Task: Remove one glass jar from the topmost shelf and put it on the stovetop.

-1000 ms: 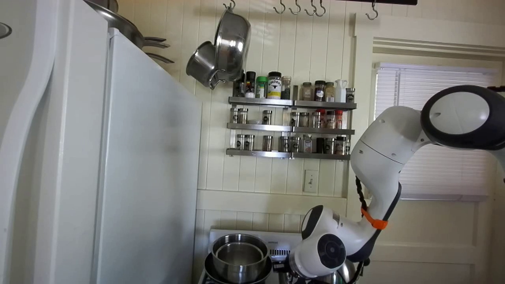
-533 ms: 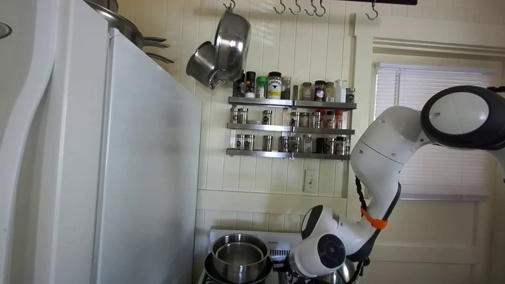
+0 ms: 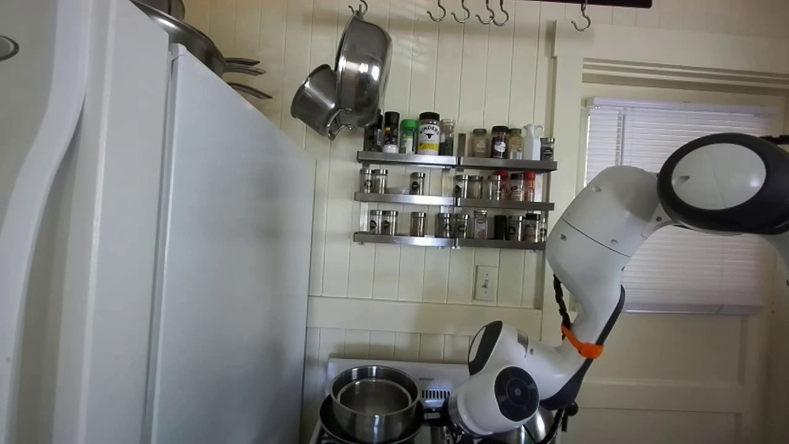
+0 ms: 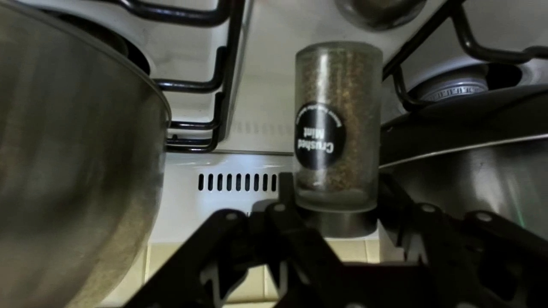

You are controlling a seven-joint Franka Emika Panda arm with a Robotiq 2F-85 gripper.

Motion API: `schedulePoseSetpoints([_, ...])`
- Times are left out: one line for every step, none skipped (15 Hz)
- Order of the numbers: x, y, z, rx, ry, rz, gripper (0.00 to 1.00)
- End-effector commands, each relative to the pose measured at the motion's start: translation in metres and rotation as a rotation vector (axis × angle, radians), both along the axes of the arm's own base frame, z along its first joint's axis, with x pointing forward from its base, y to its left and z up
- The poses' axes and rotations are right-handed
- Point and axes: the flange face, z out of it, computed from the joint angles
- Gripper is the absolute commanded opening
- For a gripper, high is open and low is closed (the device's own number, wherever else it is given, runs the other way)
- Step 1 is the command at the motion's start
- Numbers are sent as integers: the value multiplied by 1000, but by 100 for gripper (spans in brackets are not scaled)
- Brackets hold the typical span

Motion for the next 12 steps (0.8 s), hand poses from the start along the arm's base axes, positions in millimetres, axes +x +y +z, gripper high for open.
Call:
schedulePoseSetpoints([0,1,1,14,-20,-8,25])
schedulePoseSetpoints([0,0,2,13,-27,-13,25])
schedulePoseSetpoints([0,-2,3,8,-32,-18,25])
schedulePoseSetpoints([0,-4,5,-1,-43,-28,25])
schedulePoseSetpoints([1,-6,7,-5,-55,-33,25])
schedulePoseSetpoints([3,-8,8,-10,-71,-40,25])
schedulePoseSetpoints([6,-9,9,-18,-90,-40,25])
schedulePoseSetpoints([8,-10,9,-28,-104,-46,25])
schedulePoseSetpoints([10,-11,8,-34,-114,-54,25])
schedulePoseSetpoints([11,-13,6,-43,-122,-59,25])
schedulePoseSetpoints([13,-13,6,-38,-135,-67,25])
schedulePoseSetpoints([14,-15,6,-33,-148,-77,25])
